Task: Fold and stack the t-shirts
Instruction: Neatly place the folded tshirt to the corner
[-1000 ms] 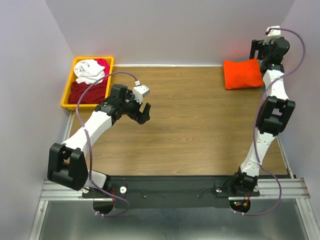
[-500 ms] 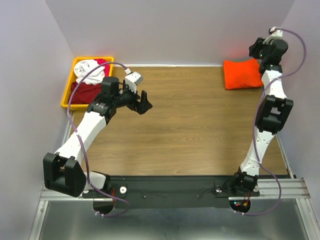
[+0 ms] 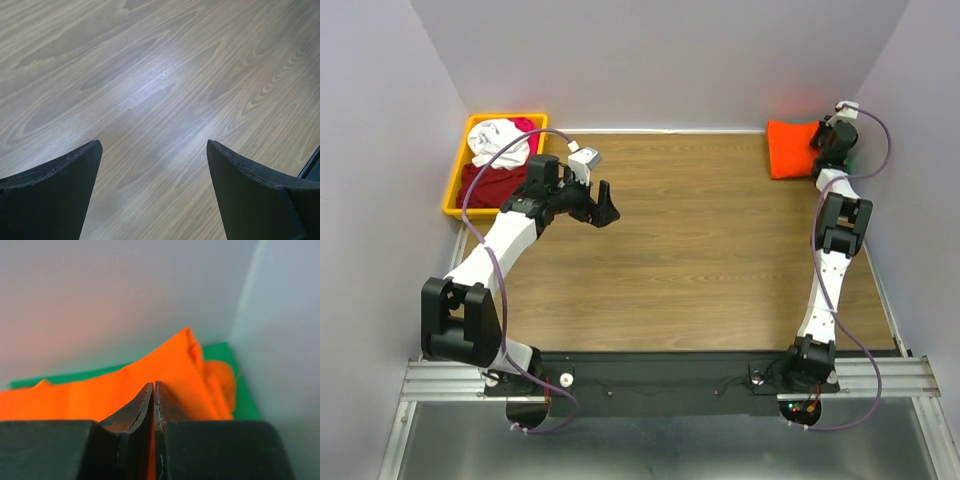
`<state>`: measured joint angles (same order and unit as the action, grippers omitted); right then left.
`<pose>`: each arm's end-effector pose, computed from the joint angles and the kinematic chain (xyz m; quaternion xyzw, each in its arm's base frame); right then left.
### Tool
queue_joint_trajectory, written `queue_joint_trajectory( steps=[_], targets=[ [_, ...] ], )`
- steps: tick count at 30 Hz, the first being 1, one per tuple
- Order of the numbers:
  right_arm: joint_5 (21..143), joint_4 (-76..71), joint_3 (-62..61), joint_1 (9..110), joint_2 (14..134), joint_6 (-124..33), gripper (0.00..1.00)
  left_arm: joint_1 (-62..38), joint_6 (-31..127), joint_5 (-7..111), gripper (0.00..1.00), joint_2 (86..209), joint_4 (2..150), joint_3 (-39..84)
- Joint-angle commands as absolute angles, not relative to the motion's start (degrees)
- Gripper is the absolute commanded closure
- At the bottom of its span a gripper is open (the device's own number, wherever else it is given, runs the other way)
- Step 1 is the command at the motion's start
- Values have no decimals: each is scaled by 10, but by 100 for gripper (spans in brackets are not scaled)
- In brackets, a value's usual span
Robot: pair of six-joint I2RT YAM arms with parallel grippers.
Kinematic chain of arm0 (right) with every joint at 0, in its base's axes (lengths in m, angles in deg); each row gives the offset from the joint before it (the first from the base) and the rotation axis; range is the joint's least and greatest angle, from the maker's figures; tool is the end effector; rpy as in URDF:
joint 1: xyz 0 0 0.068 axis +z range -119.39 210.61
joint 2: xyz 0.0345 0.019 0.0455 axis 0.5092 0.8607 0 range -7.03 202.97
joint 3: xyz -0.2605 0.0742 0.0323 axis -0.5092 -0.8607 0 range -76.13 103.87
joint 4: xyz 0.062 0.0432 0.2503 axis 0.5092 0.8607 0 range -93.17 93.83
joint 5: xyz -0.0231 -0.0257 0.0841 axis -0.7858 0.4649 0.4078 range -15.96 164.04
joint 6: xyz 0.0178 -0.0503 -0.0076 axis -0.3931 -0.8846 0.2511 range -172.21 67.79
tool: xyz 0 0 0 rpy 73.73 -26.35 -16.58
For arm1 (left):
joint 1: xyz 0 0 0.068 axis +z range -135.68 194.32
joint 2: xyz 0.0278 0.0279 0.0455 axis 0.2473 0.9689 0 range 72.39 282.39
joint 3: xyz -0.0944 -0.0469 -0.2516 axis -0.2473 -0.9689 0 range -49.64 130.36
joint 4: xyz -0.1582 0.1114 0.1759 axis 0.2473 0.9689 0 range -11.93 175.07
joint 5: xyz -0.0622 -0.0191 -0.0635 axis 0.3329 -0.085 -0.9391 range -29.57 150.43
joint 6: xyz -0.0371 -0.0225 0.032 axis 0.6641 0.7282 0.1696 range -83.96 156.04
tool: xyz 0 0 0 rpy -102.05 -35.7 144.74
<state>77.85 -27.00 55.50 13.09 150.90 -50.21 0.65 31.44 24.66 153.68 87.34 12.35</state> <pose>0.5922 -0.1845 0.1532 0.0997 0.7152 -0.0696 0.6883 0.3075 -0.0962 0.3009 0.2848 0.7829 -0.3017 0.4637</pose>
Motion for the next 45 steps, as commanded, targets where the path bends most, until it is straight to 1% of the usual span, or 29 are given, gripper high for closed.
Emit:
queue_joint_trajectory(
  steps=[1,4,9,11,13,16,21,23,26,27,30,31,33,34,35,36,38,40,42,43,44,45],
  targets=[
    [690,-395,594,129,1541,-552,90,19,316,234,2,1547,883,157],
    [675,-427,569,129,1542,-563,90,26,312,228,2,1562,887,171],
    [666,-431,563,124,1551,-559,90,33,309,219,2,1584,892,183],
    [659,-432,559,121,1553,-558,88,38,309,215,2,1587,897,185],
    [673,-432,539,116,1548,-554,84,39,307,211,2,1581,894,182],
    [696,-431,522,114,1535,-542,80,39,302,211,2,1569,890,173],
    [703,-409,530,110,1505,-528,65,39,296,216,2,1551,898,178],
    [703,-405,519,107,1476,-524,56,39,294,219,2,1537,899,179],
    [736,-405,487,107,1409,-503,53,39,290,228,2,1518,896,177],
    [770,-403,464,107,1389,-495,52,40,289,239,2,1509,897,180],
    [807,-392,430,107,1313,-465,43,40,280,255,2,1494,900,190],
    [832,-370,424,107,1297,-457,41,41,278,268,2,1485,903,192],
    [873,-328,424,107,1244,-447,33,41,272,282,2,1471,904,193],
    [913,-301,430,108,1227,-446,29,41,271,282,2,1465,903,191],
    [928,-234,437,110,1213,-446,23,43,272,283,2,1460,898,189],
    [944,-196,447,111,1189,-449,20,45,273,283,2,1454,897,185],
    [991,-106,445,113,1159,-457,7,46,294,292,1,1440,885,179],
    [1028,-34,415,114,1094,-467,0,47,316,310,1,1442,904,186],
    [1047,37,361,120,1021,-501,0,47,300,293,1,1453,933,205],
    [1058,98,341,122,992,-516,0,47,286,294,1,1456,954,207],
    [1058,127,291,125,967,-553,0,47,272,303,1,1458,962,203],
    [1057,154,267,127,942,-567,0,47,266,314,1,1460,966,201]
  ],
)
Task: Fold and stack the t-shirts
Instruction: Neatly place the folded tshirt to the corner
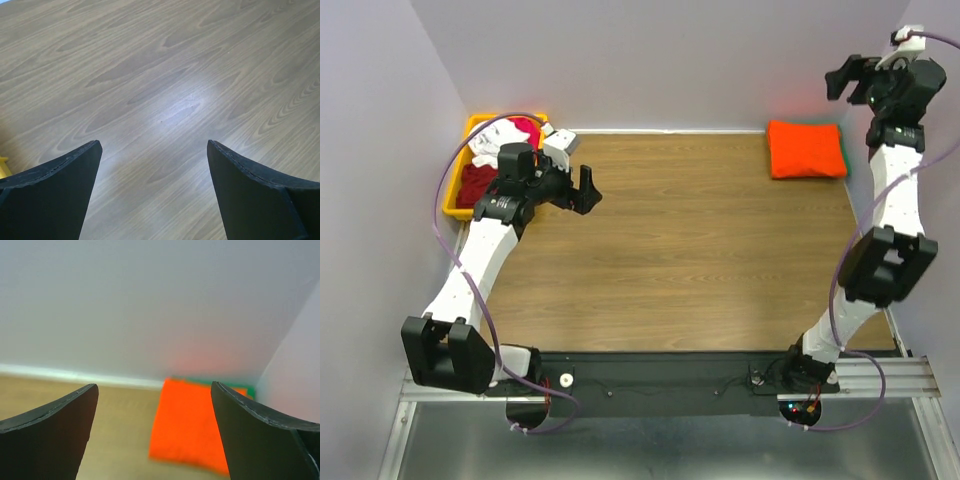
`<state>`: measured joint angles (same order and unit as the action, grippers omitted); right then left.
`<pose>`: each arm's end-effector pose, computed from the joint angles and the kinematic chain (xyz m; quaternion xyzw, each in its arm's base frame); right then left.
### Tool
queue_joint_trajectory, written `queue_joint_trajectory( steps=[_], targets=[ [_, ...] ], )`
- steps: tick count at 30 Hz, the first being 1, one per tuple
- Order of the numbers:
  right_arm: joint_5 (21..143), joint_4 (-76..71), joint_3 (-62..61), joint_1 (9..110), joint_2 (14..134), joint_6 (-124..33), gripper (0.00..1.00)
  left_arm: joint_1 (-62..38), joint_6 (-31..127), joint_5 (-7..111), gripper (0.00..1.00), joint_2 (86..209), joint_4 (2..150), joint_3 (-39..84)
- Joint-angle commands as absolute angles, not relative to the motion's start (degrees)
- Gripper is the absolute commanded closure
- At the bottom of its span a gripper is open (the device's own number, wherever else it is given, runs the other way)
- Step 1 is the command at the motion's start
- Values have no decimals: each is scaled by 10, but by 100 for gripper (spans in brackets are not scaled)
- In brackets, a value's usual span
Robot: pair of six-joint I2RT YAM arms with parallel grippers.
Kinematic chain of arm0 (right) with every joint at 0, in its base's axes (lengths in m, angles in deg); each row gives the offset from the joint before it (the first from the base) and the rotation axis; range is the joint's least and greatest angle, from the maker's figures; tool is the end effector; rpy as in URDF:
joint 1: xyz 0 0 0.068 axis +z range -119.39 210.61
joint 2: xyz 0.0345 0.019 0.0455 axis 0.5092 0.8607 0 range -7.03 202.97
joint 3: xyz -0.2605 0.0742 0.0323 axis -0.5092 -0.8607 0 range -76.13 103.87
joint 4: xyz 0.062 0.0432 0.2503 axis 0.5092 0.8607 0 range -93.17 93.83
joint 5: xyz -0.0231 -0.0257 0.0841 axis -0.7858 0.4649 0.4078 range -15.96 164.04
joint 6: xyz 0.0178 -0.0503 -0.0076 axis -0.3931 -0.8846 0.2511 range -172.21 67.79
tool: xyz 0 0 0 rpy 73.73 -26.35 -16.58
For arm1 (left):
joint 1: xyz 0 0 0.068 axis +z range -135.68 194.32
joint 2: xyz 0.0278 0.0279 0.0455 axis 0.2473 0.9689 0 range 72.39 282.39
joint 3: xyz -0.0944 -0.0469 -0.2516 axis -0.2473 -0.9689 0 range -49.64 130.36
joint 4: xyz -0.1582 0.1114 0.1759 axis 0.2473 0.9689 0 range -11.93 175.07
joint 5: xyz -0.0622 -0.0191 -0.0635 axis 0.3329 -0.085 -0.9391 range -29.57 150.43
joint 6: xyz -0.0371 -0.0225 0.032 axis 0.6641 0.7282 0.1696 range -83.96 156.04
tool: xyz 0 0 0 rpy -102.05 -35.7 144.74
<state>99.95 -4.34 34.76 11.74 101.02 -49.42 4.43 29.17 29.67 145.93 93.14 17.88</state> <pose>0.4302 -0.1306 0.4440 -0.0362 0.6835 0.0517 0.7272 0.2853 -0.0682 0.3631 0.2643 0.7647 -0.2331 0.5395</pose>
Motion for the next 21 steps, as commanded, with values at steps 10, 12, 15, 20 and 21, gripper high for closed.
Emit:
queue_joint_trajectory(
  steps=[10,12,15,20,21],
  targets=[
    [1060,330,-68,154,688,-668,0,47,205,377,1,1416,992,78],
    [1059,331,-103,158,664,-671,0,47,202,389,1,1406,990,65],
    [1049,331,-155,161,656,-671,0,47,197,406,1,1392,984,38],
    [1030,328,-180,162,635,-667,0,47,199,403,1,1359,971,18],
    [1028,328,-181,162,633,-667,0,47,200,404,1,1355,970,23]
  ],
)
